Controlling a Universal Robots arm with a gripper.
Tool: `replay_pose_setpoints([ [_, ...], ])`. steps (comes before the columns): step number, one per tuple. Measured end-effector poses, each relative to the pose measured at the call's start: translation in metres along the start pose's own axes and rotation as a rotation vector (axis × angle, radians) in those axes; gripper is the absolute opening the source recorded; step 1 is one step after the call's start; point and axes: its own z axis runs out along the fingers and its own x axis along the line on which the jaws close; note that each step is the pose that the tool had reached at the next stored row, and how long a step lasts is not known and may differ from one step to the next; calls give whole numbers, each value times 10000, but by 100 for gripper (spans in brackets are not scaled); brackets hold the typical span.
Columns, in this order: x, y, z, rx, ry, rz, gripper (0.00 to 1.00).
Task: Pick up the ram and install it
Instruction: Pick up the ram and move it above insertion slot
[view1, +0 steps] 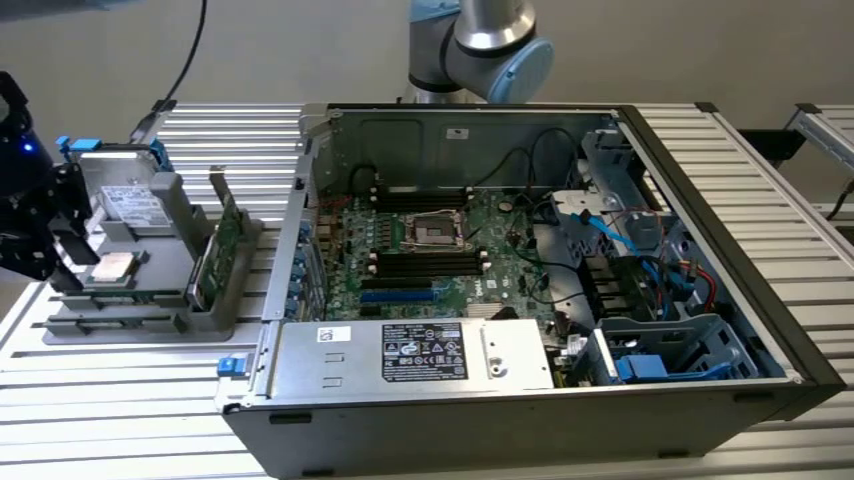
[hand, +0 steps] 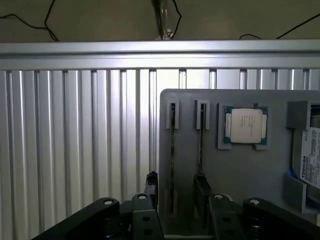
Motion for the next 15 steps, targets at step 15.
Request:
replay_pose_setpoints([
  [15, -13, -42, 272, 10, 3, -220, 42],
])
